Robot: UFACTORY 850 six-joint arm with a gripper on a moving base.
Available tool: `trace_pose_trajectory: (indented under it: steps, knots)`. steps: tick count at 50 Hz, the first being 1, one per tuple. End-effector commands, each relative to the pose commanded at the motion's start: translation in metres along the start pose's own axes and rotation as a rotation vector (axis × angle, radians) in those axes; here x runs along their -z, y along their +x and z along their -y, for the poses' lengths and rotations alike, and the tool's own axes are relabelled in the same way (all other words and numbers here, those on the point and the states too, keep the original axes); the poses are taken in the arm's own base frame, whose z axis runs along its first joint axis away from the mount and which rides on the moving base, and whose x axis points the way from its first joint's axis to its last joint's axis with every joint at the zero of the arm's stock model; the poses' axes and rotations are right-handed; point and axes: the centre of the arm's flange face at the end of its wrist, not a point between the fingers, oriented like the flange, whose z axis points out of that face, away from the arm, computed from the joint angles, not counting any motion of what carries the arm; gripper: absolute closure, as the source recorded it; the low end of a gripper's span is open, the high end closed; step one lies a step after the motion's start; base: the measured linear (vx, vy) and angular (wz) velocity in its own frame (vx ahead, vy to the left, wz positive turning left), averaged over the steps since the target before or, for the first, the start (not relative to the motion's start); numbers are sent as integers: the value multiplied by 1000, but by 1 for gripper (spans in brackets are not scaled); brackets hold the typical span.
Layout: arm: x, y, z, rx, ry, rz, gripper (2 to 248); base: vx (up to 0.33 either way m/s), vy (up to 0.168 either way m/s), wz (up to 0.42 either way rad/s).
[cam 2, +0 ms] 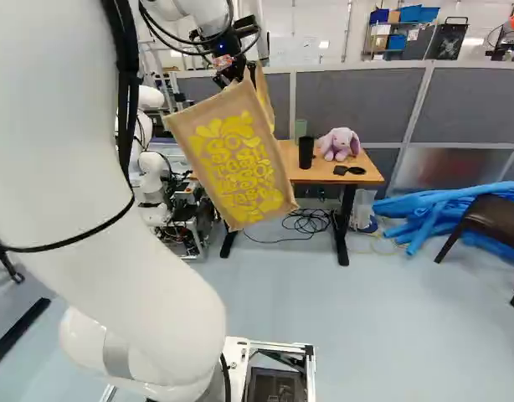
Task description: Pick up the bag on the ground and place it on the table
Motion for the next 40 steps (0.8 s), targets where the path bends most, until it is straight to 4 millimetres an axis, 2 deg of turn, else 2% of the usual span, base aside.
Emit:
trace_pose_trajectory:
  steps: [40]
  knots:
    - [0, 0, 0, 0, 0, 0, 220, 136, 1, -11]
